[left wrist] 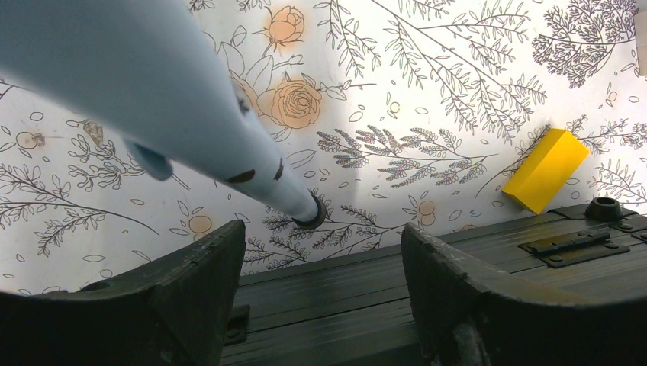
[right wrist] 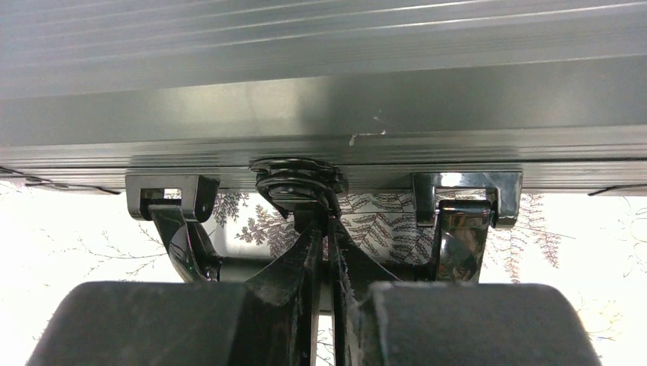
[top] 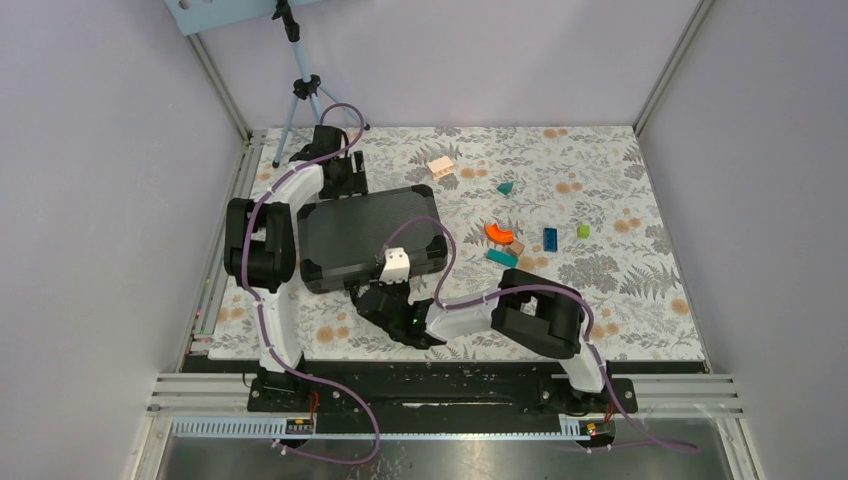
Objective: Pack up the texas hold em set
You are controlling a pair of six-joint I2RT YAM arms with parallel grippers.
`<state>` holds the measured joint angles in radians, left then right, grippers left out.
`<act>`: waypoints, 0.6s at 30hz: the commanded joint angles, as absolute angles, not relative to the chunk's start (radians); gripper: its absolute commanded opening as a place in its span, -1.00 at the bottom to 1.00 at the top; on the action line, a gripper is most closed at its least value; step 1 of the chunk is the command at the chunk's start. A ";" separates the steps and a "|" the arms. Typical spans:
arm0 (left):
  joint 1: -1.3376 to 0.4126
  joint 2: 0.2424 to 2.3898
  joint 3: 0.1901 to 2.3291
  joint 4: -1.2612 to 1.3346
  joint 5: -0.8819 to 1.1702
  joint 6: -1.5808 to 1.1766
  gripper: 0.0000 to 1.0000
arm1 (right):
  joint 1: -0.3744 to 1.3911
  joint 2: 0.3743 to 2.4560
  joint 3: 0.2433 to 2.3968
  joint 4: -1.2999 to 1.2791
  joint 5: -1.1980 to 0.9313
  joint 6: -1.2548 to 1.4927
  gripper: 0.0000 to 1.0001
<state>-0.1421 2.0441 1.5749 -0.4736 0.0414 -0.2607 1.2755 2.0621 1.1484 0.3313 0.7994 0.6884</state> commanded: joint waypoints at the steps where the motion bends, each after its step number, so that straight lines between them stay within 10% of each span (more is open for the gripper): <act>1: -0.168 2.083 1.572 -0.597 0.075 -0.225 0.47 | 1.227 2.191 1.155 0.221 0.897 0.799 -0.73; 18: -0.167 2.083 1.571 -0.597 0.077 -0.226 0.47 | 1.223 2.330 1.231 0.147 0.818 0.907 -0.81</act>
